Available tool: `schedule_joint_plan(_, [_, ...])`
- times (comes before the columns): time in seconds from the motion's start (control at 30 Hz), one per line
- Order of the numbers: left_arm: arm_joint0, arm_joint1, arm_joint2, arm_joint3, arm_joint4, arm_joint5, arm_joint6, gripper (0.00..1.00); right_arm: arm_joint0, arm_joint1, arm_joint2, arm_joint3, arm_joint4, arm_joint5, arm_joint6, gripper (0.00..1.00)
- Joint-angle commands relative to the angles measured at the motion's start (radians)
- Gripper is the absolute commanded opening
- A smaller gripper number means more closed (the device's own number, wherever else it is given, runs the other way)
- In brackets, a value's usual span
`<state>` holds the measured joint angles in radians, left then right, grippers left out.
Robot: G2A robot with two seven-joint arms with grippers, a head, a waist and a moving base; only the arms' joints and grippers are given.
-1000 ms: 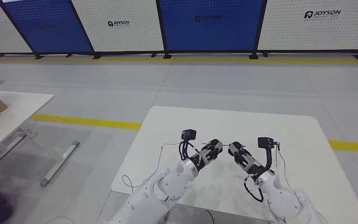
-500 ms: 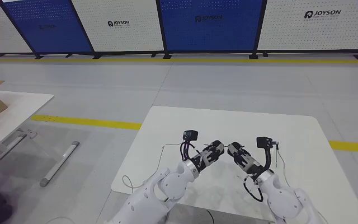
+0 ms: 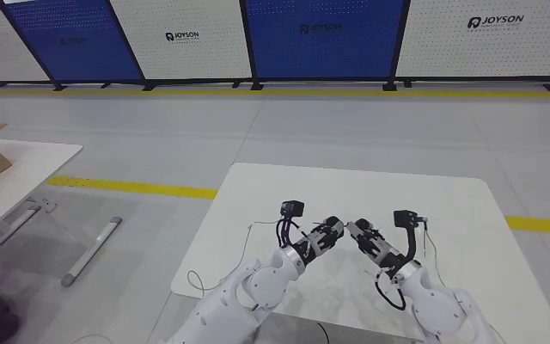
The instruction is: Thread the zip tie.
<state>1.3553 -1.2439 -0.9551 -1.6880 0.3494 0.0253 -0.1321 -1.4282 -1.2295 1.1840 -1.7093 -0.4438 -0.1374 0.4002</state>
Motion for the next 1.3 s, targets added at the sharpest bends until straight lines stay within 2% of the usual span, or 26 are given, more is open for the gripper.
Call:
schedule_joint_plan(0.0, [-0.001, -0.001, 0.000, 0.002, -0.002, 0.005, 0.001, 0.00, -0.003, 0.000, 0.002, -0.002, 0.000, -0.002, -0.004, 0.44])
schedule_joint_plan(0.03, [-0.001, -0.001, -0.001, 0.003, -0.003, 0.008, 0.002, 0.00, -0.005, 0.001, 0.003, -0.003, -0.001, -0.003, -0.007, 0.43])
schedule_joint_plan(0.13, [-0.001, -0.003, -0.004, 0.006, -0.013, 0.025, 0.012, 0.00, -0.012, 0.002, 0.007, -0.005, -0.003, -0.005, -0.012, 0.29])
schedule_joint_plan(0.2, [-0.002, -0.004, -0.007, 0.005, -0.021, 0.034, 0.020, 0.00, -0.015, 0.002, 0.009, -0.002, 0.000, -0.003, -0.015, 0.26])
schedule_joint_plan(0.3, [-0.001, -0.005, -0.010, 0.005, -0.024, 0.033, 0.022, 0.00, -0.016, 0.002, 0.009, 0.001, 0.002, -0.004, -0.017, 0.18])
schedule_joint_plan(0.37, [0.000, -0.005, -0.012, 0.003, -0.022, 0.031, 0.021, 0.00, -0.016, 0.002, 0.009, 0.001, 0.001, -0.004, -0.019, 0.06])
schedule_joint_plan(0.43, [0.002, -0.005, -0.013, 0.002, -0.018, 0.027, 0.018, 0.00, -0.017, 0.002, 0.009, 0.000, -0.002, -0.004, -0.024, 0.00])
schedule_joint_plan(0.8, [0.004, -0.004, -0.011, 0.004, 0.004, 0.017, 0.003, 0.00, -0.016, 0.003, 0.010, -0.006, -0.010, 0.003, -0.024, 0.00])
schedule_joint_plan(1.0, [0.002, -0.003, -0.014, 0.001, 0.012, -0.006, -0.006, 0.00, -0.007, 0.003, 0.002, -0.007, -0.025, 0.009, -0.007, 0.00])
schedule_joint_plan(1.2, [0.000, -0.004, -0.017, 0.002, 0.013, -0.002, -0.009, 0.00, 0.000, 0.003, -0.005, -0.005, -0.028, 0.010, 0.001, 0.00])
schedule_joint_plan(1.23, [-0.001, -0.004, -0.017, 0.003, 0.010, 0.001, -0.008, 0.00, 0.000, 0.002, -0.006, -0.004, -0.025, 0.008, 0.001, 0.03])
schedule_joint_plan(1.27, [-0.001, -0.005, -0.018, 0.004, 0.009, 0.004, -0.007, 0.00, 0.000, 0.002, -0.005, -0.003, -0.023, 0.007, 0.001, 0.12])
